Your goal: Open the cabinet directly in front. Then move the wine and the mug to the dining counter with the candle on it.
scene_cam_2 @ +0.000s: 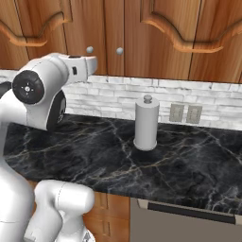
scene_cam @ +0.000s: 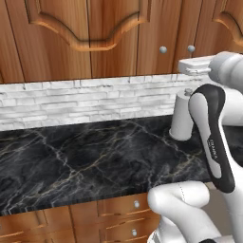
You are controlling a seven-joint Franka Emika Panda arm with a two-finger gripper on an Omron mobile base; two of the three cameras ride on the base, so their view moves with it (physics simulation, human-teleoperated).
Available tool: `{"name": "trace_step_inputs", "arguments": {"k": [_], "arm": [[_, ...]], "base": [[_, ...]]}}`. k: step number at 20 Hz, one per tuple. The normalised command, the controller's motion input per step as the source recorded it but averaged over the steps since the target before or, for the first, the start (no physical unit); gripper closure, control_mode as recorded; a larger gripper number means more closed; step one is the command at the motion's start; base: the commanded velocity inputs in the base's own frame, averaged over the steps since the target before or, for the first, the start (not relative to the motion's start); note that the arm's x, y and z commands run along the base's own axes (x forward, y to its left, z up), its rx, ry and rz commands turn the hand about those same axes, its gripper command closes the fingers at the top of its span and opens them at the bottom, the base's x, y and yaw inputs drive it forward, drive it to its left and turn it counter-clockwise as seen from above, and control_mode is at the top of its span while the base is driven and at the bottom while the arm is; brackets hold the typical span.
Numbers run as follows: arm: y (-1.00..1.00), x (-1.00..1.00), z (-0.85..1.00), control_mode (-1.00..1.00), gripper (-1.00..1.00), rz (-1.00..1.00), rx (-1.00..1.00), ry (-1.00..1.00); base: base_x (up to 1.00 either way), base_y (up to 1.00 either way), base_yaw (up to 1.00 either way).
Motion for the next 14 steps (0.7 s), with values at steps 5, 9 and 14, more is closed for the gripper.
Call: {"name": "trace_step_inputs", "arguments": {"k": [5, 9, 14], "arm": [[0.00, 0.34, 0.00, -1.00, -1.00, 0.00, 0.00, 0.00], [0.00, 0.31, 0.00, -1.00, -1.00, 0.00, 0.00, 0.00], [0.00, 0.37, -0.04, -1.00, -1.00, 0.00, 0.00, 0.00]], "base": [[0.00, 0.00, 0.00], [0.00, 0.00, 0.00], [0.00, 0.00, 0.00]]}}
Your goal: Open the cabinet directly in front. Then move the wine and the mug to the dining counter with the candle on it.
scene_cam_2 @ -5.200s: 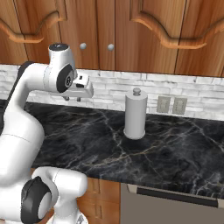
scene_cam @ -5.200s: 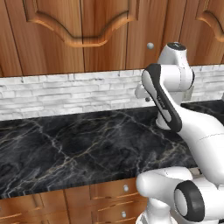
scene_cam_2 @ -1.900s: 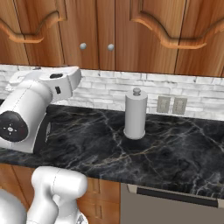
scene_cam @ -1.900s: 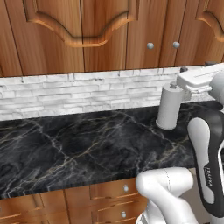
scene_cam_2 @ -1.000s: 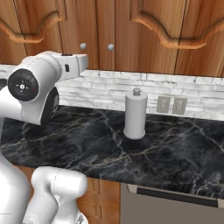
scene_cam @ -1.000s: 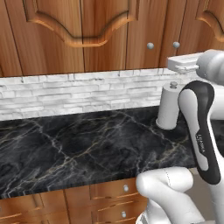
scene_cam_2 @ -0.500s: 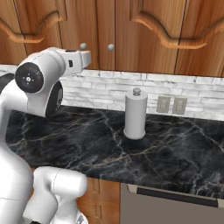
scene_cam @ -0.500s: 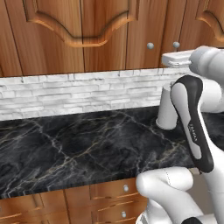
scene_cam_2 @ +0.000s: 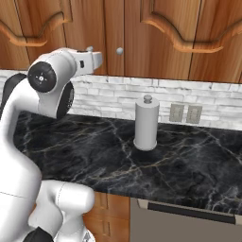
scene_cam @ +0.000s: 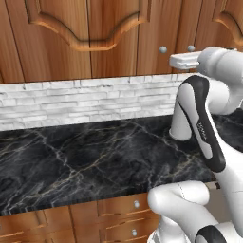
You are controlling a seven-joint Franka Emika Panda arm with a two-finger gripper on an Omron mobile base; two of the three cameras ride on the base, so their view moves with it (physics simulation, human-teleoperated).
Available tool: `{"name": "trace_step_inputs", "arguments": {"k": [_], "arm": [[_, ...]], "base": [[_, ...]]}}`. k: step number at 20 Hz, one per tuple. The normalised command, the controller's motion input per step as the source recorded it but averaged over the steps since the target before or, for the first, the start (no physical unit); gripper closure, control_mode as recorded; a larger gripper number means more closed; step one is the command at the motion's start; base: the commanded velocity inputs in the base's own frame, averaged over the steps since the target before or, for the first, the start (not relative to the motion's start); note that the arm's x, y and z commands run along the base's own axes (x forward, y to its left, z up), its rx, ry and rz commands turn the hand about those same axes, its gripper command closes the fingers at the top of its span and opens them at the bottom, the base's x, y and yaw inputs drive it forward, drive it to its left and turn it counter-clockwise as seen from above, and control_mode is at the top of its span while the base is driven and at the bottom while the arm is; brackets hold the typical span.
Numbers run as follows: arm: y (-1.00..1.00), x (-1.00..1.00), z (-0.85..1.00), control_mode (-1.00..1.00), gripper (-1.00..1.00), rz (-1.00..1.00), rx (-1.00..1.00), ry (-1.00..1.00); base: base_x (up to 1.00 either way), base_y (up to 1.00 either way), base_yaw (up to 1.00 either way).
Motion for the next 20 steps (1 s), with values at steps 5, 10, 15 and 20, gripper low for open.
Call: {"name": "trace_step_inputs", "arguments": {"k": [5, 10, 15, 20], "arm": [[0.00, 0.37, -0.07, -1.00, -1.00, 0.00, 0.00, 0.00], [0.00, 0.43, -0.08, -1.00, -1.00, 0.00, 0.00, 0.00], [0.00, 0.54, -0.07, -1.00, -1.00, 0.00, 0.00, 0.00], [0.00, 0.62, -0.08, -1.00, -1.00, 0.00, 0.00, 0.00]], "base": [[0.00, 0.00, 0.00], [0.00, 0.00, 0.00], [0.00, 0.00, 0.00], [0.00, 0.00, 0.00]]}}
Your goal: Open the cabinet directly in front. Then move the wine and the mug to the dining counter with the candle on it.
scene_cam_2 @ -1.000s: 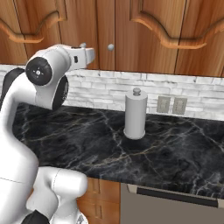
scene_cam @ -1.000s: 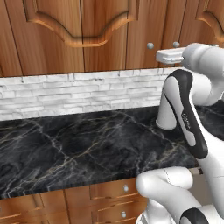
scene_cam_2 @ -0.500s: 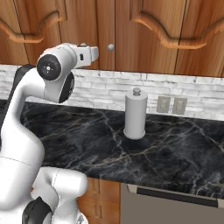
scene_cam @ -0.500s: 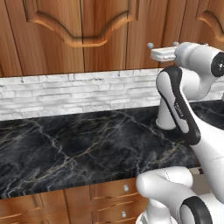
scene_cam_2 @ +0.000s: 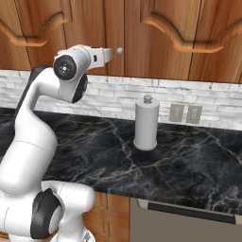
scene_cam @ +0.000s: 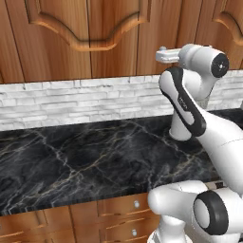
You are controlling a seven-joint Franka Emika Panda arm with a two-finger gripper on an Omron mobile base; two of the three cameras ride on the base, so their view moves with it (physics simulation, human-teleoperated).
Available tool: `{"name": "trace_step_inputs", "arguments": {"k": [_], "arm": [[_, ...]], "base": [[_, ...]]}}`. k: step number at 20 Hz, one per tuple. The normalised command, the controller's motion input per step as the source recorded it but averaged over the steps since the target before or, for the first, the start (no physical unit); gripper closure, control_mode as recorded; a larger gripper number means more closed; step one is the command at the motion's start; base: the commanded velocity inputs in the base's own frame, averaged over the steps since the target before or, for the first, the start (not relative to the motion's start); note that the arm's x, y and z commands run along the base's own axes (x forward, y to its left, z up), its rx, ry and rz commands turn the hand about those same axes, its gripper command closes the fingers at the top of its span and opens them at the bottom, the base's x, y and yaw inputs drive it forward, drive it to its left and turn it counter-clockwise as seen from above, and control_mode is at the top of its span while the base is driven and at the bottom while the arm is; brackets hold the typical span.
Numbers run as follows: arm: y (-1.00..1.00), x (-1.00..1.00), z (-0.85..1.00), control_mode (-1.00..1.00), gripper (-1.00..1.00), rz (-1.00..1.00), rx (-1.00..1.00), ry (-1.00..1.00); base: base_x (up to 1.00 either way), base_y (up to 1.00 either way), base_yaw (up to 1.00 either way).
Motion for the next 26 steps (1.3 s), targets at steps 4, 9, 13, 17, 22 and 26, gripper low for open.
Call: {"name": "trace_step_inputs", "arguments": {"k": [4, 9, 13, 17, 22, 26], "arm": [[0.00, 0.65, -0.17, -1.00, -1.00, 0.00, 0.00, 0.00], [0.00, 0.73, -0.19, -1.00, -1.00, 0.00, 0.00, 0.00], [-0.23, 0.45, -0.02, -1.00, -1.00, -0.02, 0.00, -0.07], [-0.03, 0.02, 0.00, -1.00, -1.00, 0.00, 0.00, -0.02], [0.00, 0.38, 0.00, -1.00, 1.00, 0.00, 0.00, 0.00], [0.00, 0.00, 0.00, -1.00, 1.00, 0.00, 0.00, 0.00]], "base": [[0.00, 0.00, 0.00], [0.00, 0.00, 0.00], [0.00, 0.00, 0.00], [0.00, 0.00, 0.00], [0.00, 0.00, 0.00], [0.00, 0.00, 0.00]]}}
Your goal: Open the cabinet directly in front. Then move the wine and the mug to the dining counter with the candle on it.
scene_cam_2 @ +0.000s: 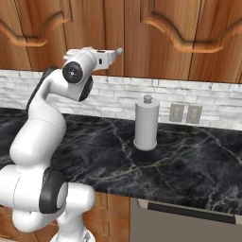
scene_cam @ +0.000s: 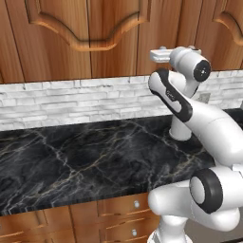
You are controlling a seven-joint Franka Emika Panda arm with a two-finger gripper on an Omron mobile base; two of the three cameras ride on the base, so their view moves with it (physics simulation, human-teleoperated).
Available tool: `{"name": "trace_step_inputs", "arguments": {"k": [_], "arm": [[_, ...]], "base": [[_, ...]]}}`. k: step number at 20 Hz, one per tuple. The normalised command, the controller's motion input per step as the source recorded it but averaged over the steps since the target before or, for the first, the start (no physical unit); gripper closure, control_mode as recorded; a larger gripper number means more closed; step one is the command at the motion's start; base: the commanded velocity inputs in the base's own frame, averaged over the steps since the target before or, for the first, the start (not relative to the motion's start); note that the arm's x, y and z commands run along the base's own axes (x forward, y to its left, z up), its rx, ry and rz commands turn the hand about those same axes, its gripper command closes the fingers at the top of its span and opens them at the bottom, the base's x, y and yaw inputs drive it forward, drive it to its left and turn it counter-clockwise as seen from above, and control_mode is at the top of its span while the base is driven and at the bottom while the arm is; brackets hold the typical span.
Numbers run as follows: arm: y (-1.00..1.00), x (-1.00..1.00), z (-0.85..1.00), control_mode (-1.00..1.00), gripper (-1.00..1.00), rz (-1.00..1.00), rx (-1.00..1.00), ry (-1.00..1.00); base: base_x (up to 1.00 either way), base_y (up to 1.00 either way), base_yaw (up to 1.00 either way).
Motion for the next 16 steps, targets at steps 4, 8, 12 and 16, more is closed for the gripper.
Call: {"name": "trace_step_inputs", "arguments": {"k": [4, 8, 12, 16], "arm": [[0.00, 0.00, 0.00, -1.00, 1.00, 0.00, 0.00, 0.00], [0.00, -0.48, 0.01, -1.00, 1.00, 0.00, 0.03, 0.00], [0.03, -0.99, 0.14, -1.00, 1.00, -0.01, 0.08, 0.00], [0.09, -1.00, 0.21, -1.00, 1.00, -0.08, 0.08, 0.00]], "base": [[0.00, 0.00, 0.00], [0.00, 0.00, 0.00], [0.00, 0.00, 0.00], [0.00, 0.00, 0.00]]}}
